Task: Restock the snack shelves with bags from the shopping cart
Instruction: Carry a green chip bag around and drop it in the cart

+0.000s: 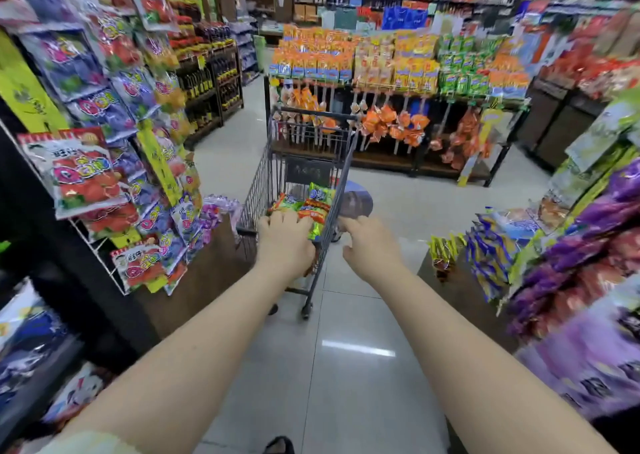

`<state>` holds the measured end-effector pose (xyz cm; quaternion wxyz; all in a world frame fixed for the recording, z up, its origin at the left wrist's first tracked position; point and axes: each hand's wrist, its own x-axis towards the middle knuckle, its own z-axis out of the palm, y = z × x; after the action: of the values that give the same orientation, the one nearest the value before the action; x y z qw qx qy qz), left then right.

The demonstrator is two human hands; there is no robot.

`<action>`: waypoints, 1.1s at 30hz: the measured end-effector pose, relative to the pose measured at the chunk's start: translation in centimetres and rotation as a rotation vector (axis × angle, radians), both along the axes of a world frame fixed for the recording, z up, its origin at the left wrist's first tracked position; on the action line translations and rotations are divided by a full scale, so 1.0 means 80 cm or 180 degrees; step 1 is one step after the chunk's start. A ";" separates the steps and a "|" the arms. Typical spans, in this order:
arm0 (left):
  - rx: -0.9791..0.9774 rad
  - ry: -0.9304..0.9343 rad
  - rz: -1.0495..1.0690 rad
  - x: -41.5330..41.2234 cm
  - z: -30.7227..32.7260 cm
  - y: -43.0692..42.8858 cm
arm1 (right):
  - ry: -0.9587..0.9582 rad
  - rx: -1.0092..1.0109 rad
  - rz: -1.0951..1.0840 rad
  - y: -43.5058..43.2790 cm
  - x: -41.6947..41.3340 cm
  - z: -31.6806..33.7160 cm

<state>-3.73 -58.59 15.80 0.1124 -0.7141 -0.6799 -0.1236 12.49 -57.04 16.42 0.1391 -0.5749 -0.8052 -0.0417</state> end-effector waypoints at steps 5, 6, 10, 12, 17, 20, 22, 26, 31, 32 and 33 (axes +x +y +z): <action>-0.0100 -0.0227 -0.0001 -0.034 -0.029 0.126 | 0.0012 -0.0200 -0.0121 0.116 -0.033 -0.026; -0.0151 -0.0274 -0.0007 -0.039 -0.034 0.152 | 0.0064 -0.0247 -0.0164 0.140 -0.040 -0.033; -0.0272 -0.0301 -0.0098 -0.044 -0.062 0.245 | 0.0110 -0.0367 -0.0236 0.223 -0.059 -0.067; -0.0375 -0.0335 -0.0123 -0.041 -0.077 0.281 | 0.0043 -0.0547 -0.0253 0.256 -0.058 -0.084; -0.0766 -0.0376 -0.0009 -0.029 -0.126 0.364 | 0.0092 -0.0930 -0.0201 0.338 -0.039 -0.129; -0.0908 -0.0395 0.0132 -0.021 -0.158 0.416 | 0.0117 -0.0941 -0.0011 0.408 -0.032 -0.154; -0.1007 -0.0465 0.0307 -0.015 -0.177 0.455 | -0.0008 -0.0942 0.0241 0.462 -0.027 -0.171; -0.1256 -0.0636 0.0809 0.001 -0.216 0.523 | 0.0005 -0.1060 0.0659 0.559 -0.019 -0.205; -0.1863 -0.0620 0.1375 0.023 -0.256 0.567 | -0.0242 -0.1618 0.1308 0.643 0.001 -0.240; -0.1968 -0.0648 0.1480 0.025 -0.262 0.571 | -0.0302 -0.1708 0.1414 0.658 0.003 -0.247; -0.2048 -0.0717 0.1593 0.027 -0.268 0.574 | -0.0335 -0.1801 0.1507 0.671 0.003 -0.256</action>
<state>-1.60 -12.64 -5.67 -0.1646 -0.5076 -0.8443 0.0488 12.74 -3.32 -4.04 -0.0610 -0.3856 -0.9016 0.1863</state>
